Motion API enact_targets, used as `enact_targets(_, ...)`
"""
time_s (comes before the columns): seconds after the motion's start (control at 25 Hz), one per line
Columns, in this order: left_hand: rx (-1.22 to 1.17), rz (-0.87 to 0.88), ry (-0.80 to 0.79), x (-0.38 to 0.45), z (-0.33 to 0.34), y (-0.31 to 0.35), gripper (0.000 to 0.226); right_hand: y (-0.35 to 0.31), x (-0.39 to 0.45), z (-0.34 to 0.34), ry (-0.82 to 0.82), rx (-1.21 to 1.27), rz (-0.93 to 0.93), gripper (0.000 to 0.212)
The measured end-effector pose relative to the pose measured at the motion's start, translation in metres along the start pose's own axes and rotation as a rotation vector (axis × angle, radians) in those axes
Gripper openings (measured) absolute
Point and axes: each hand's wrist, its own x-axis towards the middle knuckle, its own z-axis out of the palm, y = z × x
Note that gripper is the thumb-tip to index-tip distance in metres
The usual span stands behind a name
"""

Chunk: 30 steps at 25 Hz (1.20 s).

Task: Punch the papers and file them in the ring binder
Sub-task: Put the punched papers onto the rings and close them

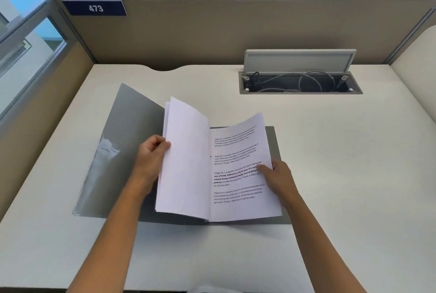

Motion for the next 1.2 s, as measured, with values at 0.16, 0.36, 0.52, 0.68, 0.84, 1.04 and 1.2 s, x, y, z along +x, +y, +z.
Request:
enact_targets(0.16, 0.199, 0.03, 0.073, 0.015, -0.033, -0.008, 0.014, 0.018, 0.012, -0.007, 0.026, -0.036, 0.046, 0.014)
enact_targets(0.36, 0.124, -0.098, 0.111, 0.013, -0.021, -0.014, 0.046, 0.033, 0.019, -0.008, 0.031, -0.086, 0.074, 0.021)
enact_targets(0.52, 0.214, -0.089, 0.091, 0.012, -0.017, -0.017, 0.071, 0.039, 0.019, -0.009, 0.026, -0.109, 0.091, 0.027)
enact_targets(0.68, 0.268, -0.029, 0.178, 0.022, -0.029, -0.012, 0.051, 0.041, 0.018, -0.008, 0.03, -0.085, 0.079, 0.023)
enact_targets(0.84, 0.198, -0.076, 0.142, 0.011, -0.014, -0.011, 0.068, 0.027, 0.009, 0.007, -0.068, 0.072, 0.012, 0.032)
enact_targets(1.04, 0.195, -0.148, -0.008, 0.001, 0.013, -0.023, 0.063, 0.0, 0.001, 0.026, -0.143, 0.107, -0.104, 0.026)
enact_targets(1.2, 0.294, -0.082, 0.107, 0.016, -0.024, -0.014, 0.031, 0.015, 0.014, 0.005, -0.032, 0.035, -0.086, 0.029)
